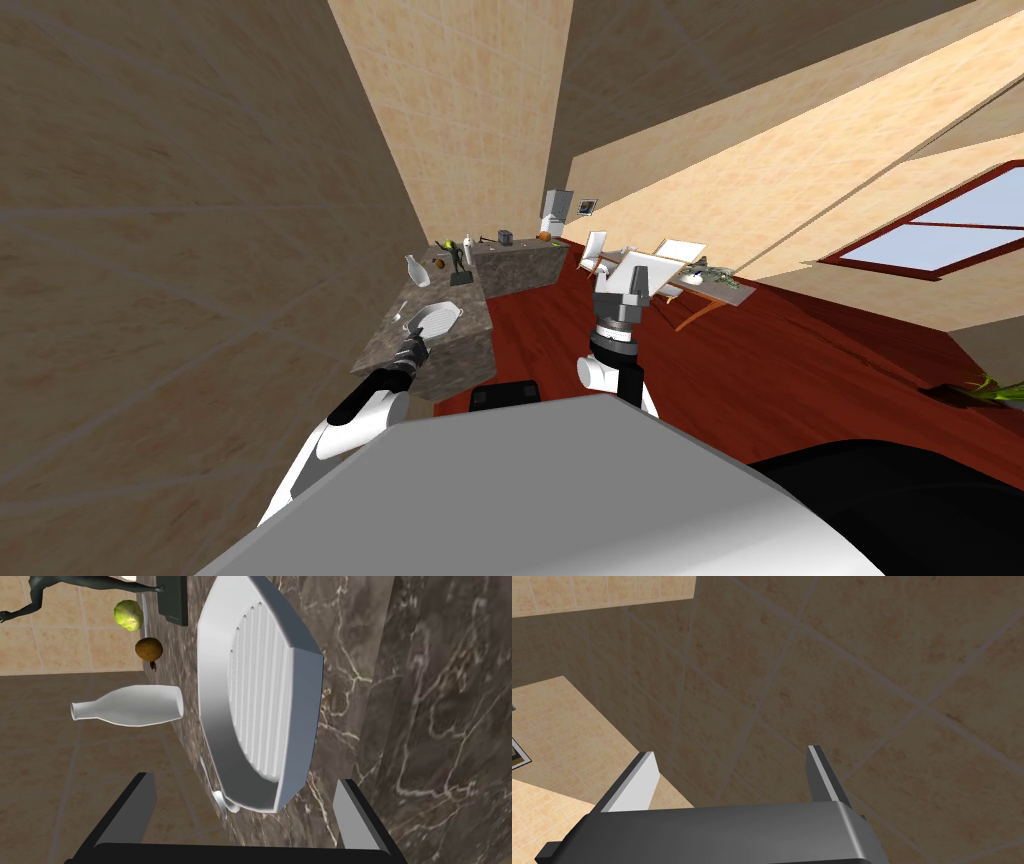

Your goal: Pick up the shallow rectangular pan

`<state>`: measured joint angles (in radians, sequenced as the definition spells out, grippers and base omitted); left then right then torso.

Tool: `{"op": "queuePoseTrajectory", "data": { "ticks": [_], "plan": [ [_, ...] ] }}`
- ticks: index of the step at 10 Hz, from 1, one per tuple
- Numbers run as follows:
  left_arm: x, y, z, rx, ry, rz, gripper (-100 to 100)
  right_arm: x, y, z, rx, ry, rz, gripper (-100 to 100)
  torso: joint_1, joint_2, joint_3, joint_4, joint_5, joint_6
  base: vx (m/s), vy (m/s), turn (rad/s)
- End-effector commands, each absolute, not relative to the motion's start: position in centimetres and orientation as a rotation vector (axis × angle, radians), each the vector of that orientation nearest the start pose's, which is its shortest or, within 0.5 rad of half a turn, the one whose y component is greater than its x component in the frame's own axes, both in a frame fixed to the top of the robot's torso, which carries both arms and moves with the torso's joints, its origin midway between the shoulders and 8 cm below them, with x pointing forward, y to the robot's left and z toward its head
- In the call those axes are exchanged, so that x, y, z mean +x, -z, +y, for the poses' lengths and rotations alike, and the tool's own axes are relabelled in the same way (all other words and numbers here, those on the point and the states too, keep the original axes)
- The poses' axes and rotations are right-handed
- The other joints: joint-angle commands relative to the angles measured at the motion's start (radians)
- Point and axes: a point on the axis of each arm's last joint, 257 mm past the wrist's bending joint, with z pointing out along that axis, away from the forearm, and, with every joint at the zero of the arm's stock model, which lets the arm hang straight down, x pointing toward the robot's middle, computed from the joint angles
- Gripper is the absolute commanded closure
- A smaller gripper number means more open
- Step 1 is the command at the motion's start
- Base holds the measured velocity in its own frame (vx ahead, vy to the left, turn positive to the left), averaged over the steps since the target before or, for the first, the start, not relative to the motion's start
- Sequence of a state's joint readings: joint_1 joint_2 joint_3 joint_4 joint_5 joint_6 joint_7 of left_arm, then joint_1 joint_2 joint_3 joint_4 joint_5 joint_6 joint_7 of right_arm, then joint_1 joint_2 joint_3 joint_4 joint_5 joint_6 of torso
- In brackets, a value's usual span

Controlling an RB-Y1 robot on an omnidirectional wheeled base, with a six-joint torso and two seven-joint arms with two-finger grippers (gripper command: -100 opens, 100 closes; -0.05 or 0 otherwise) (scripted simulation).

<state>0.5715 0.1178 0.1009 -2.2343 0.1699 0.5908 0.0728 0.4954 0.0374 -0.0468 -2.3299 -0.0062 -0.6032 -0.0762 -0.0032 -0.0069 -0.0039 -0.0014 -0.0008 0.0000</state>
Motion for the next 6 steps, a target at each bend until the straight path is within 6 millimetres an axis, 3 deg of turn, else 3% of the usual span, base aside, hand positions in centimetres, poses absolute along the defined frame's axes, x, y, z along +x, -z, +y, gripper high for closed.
{"op": "queuePoseTrajectory", "data": {
  "ticks": [1,6],
  "plan": [
    [35.2,28.5,35.2,-1.712,0.822,1.339,-100,31.0,-6.6,-29.1,0.573,-1.362,0.451,0,0.0,0.0,0.0,0.0,0.0,0.0,0.1,-0.044,0.042],
    [33.1,30.1,36.2,-1.779,0.729,1.381,-100,31.0,-6.6,-29.1,0.573,-1.362,0.451,0,0.001,0.001,0.001,0.0,0.0,0.0,0.076,-0.035,0.042]
  ]
}}
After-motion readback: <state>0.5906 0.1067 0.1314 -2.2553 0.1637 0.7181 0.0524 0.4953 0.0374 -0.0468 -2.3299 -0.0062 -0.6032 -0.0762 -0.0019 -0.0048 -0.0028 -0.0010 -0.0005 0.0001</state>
